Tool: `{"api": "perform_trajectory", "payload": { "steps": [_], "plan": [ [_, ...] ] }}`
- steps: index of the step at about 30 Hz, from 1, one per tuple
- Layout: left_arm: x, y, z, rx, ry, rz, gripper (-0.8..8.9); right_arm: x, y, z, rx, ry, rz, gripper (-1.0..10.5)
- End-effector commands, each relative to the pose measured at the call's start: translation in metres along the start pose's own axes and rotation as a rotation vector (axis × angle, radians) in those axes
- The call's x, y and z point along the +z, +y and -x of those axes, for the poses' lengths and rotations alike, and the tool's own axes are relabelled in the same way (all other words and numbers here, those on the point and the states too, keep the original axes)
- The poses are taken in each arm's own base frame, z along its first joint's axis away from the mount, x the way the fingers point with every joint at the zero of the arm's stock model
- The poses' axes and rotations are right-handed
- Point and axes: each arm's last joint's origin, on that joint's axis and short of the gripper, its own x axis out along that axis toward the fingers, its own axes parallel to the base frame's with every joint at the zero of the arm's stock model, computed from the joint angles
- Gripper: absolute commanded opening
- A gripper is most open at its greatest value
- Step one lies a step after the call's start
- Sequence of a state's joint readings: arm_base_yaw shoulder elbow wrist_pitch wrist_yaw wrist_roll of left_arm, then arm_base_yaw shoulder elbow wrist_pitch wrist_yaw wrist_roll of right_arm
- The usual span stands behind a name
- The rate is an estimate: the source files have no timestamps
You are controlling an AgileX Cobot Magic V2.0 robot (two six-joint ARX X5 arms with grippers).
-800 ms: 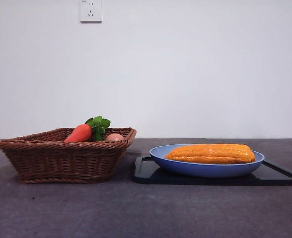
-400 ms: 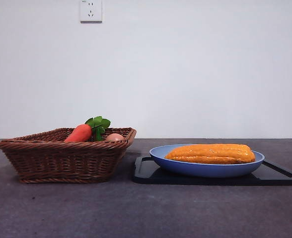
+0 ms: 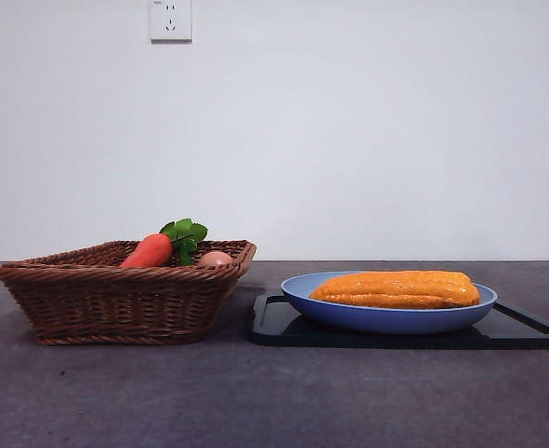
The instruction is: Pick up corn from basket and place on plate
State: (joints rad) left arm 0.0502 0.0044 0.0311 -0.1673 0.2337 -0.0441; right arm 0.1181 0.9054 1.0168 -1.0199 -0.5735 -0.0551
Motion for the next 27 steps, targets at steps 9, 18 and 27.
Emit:
{"api": "perform_trajectory", "payload": {
  "steps": [9, 18, 27],
  "plan": [
    [-0.009, 0.001, -0.003, 0.005, 0.022, 0.008, 0.06, 0.005, 0.002, 0.002, 0.004, -0.018, 0.022, 0.0],
    [-0.009, 0.001, -0.003, 0.005, 0.022, 0.008, 0.07, 0.005, 0.002, 0.002, 0.004, -0.018, 0.022, 0.0],
    [-0.009, 0.001, -0.003, 0.005, 0.022, 0.008, 0.07, 0.011, 0.005, 0.012, -0.037, -0.156, 0.188, 0.0]
  ]
}}
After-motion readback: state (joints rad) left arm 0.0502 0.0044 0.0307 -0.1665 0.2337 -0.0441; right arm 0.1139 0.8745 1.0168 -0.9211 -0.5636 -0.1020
